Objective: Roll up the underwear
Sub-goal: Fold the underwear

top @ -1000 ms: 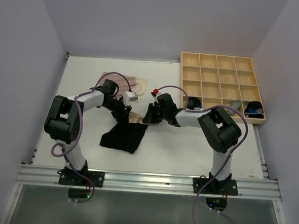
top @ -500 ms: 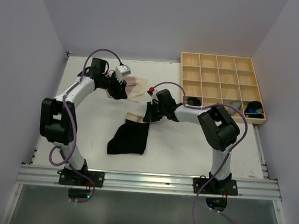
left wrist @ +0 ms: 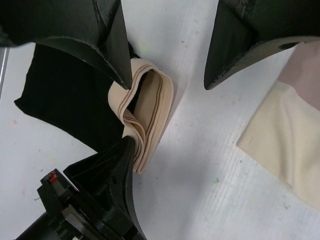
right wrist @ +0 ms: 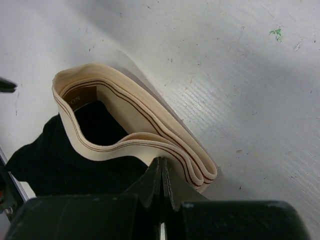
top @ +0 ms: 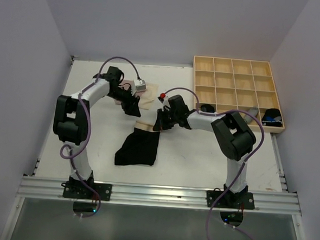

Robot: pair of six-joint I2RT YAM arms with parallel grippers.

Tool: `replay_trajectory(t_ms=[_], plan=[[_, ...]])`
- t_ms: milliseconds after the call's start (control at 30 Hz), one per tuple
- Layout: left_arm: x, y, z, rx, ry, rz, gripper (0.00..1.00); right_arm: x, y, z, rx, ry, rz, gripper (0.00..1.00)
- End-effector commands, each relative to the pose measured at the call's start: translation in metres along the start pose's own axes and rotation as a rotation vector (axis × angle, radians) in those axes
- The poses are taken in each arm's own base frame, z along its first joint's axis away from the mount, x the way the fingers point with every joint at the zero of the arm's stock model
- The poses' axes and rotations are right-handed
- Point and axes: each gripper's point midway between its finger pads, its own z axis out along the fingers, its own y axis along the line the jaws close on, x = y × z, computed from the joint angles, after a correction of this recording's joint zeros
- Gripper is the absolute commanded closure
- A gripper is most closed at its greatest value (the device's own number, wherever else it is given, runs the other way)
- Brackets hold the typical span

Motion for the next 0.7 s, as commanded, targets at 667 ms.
replay_trajectory(t_ms=[667], plan=[[0.060,-0.011,0.018,0.244,0.208,0.075,0.77,-0.008,-0.041,0.013,0.110,0.121,-0.008,1.00]])
